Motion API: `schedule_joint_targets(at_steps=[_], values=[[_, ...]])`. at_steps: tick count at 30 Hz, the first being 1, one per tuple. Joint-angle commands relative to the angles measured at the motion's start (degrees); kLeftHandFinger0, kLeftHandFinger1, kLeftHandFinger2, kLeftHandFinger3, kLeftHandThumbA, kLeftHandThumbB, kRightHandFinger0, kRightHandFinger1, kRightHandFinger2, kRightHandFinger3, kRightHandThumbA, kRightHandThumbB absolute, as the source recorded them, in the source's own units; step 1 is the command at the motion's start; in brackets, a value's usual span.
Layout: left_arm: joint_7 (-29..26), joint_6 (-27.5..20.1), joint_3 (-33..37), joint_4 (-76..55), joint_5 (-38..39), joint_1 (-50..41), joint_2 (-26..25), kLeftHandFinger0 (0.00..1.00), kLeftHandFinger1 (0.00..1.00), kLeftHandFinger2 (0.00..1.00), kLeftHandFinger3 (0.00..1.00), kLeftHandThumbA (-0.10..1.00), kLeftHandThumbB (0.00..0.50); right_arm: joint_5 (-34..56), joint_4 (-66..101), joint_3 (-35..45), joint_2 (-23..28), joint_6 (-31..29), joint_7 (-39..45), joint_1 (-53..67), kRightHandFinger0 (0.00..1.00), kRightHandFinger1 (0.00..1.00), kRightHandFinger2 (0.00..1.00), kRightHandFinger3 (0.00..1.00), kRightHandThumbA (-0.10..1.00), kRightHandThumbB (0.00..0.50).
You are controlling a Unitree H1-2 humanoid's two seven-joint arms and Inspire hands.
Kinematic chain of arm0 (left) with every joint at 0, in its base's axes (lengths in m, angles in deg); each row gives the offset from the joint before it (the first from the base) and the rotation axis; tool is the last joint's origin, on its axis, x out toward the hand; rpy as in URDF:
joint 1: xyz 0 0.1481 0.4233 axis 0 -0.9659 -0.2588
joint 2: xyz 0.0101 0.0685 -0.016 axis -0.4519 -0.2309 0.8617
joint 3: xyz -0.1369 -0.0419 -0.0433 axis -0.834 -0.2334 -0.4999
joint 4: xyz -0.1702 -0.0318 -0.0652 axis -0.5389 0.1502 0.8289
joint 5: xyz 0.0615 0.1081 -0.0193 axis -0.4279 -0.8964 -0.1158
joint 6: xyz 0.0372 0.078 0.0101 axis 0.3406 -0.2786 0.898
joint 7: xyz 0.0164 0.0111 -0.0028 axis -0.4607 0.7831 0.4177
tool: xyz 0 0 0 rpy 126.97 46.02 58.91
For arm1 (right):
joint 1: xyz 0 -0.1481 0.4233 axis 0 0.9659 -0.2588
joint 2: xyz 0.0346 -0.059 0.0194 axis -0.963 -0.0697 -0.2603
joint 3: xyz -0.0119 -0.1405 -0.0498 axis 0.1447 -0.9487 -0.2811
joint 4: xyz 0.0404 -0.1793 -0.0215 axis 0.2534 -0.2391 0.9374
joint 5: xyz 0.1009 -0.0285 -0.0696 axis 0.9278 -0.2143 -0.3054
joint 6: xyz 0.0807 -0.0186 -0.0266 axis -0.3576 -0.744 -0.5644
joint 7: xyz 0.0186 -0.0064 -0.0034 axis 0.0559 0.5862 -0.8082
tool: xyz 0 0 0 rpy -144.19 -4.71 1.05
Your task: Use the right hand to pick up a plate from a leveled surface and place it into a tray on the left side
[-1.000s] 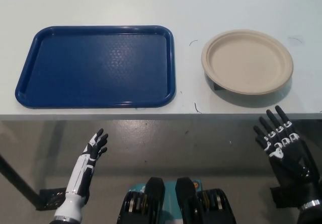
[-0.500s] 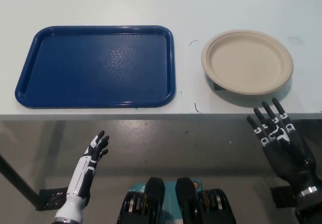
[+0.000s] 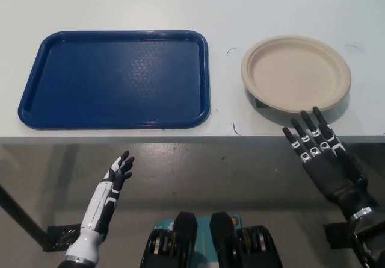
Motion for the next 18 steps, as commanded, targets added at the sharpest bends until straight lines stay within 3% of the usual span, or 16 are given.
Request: schedule_joint_targets(at_steps=[1, 10, 13, 18], values=[[0.34, -3.45, 0.13, -1.50, -1.06, 1.57, -0.91, 1.00, 1.00, 1.00, 1.00, 1.00, 0.500, 3.98, -0.38, 0.75, 0.05, 1.14, 0.16, -2.14, 1.00, 1.00, 1.00, 1.00, 1.00, 0.392], [0.89, -3.08, 0.16, -1.89, -0.93, 1.95, -0.86, 1.00, 1.00, 1.00, 1.00, 1.00, 0.500, 4.49, 0.25, 0.43, 0.75, 1.14, 0.48, -0.24, 1.00, 1.00, 1.00, 1.00, 1.00, 0.370], [1.03, -2.57, 0.17, -2.33, -1.00, 1.86, -0.88, 1.00, 1.00, 1.00, 1.00, 1.00, 0.500, 6.02, 3.97, 0.05, 1.50, 1.14, 0.42, 1.74, 1.00, 1.00, 1.00, 1.00, 1.00, 0.418], [0.85, -2.62, 0.29, -2.12, -1.88, 1.63, -0.95, 1.00, 1.00, 1.00, 1.00, 1.00, 0.500, 8.62, 8.00, -0.45, 3.19, 1.14, 4.81, 3.98, 1.00, 1.00, 1.00, 1.00, 1.00, 0.417]])
